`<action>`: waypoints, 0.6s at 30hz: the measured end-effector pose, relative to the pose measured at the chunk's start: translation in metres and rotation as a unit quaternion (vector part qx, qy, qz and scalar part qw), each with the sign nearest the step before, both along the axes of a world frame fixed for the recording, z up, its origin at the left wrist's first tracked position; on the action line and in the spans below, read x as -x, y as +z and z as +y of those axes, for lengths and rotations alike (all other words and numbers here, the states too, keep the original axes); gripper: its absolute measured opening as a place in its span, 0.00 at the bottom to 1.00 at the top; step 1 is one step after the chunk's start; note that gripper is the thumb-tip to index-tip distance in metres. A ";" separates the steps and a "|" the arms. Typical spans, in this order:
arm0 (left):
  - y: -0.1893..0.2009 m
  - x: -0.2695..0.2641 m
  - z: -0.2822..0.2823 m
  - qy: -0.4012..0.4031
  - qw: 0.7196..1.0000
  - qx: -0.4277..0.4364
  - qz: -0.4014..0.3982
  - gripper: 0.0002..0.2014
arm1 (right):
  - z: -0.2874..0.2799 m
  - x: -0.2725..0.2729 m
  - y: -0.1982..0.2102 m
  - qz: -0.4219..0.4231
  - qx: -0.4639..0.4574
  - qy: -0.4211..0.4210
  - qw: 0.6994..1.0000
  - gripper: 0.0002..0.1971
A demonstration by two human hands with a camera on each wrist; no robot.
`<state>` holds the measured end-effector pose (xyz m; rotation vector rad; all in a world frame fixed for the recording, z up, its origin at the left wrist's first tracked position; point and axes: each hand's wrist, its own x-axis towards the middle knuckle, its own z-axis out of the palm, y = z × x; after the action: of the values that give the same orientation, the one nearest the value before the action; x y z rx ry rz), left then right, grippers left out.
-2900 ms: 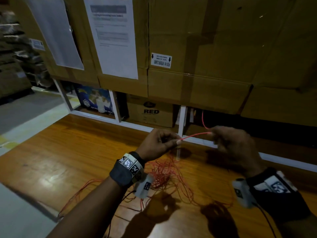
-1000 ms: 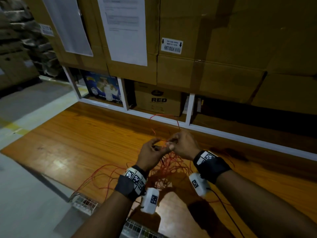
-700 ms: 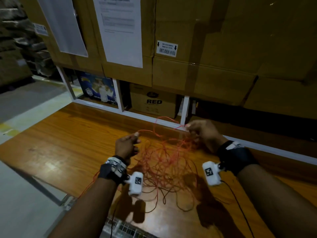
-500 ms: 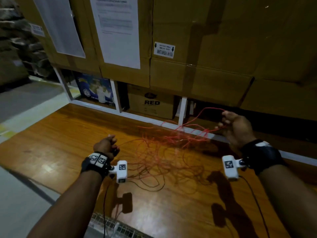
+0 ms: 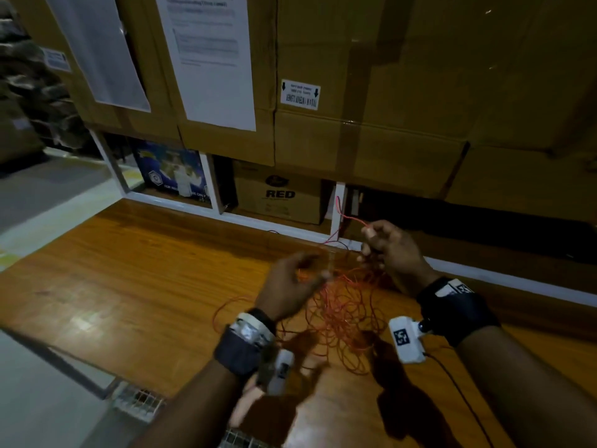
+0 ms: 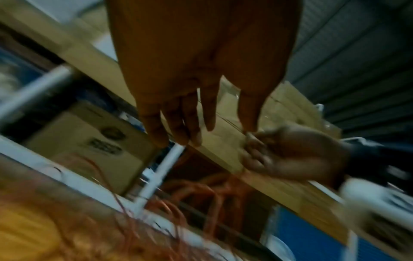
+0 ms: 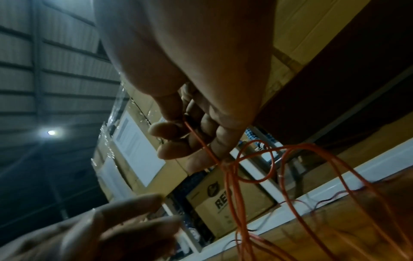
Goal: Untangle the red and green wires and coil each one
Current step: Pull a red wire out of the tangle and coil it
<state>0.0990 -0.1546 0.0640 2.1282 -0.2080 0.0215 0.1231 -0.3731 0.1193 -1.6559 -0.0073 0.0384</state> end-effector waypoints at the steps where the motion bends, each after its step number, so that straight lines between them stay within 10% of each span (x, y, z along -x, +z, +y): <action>1: -0.005 0.008 -0.023 -0.062 0.998 0.008 0.011 0.36 | 0.005 0.002 0.005 0.004 -0.028 0.013 1.000 0.07; 6: -0.020 -0.003 -0.075 -0.031 0.990 0.023 -0.137 0.19 | 0.019 0.006 0.031 0.001 -0.126 0.048 0.991 0.07; 18: -0.018 -0.065 0.021 -0.016 0.991 0.045 -0.127 0.08 | -0.061 0.000 0.039 -0.003 -0.326 -0.171 0.930 0.07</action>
<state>0.1644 -0.1341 0.0464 2.0273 -0.3846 0.2789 0.1229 -0.4343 0.1582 -0.9722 0.2419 -0.2151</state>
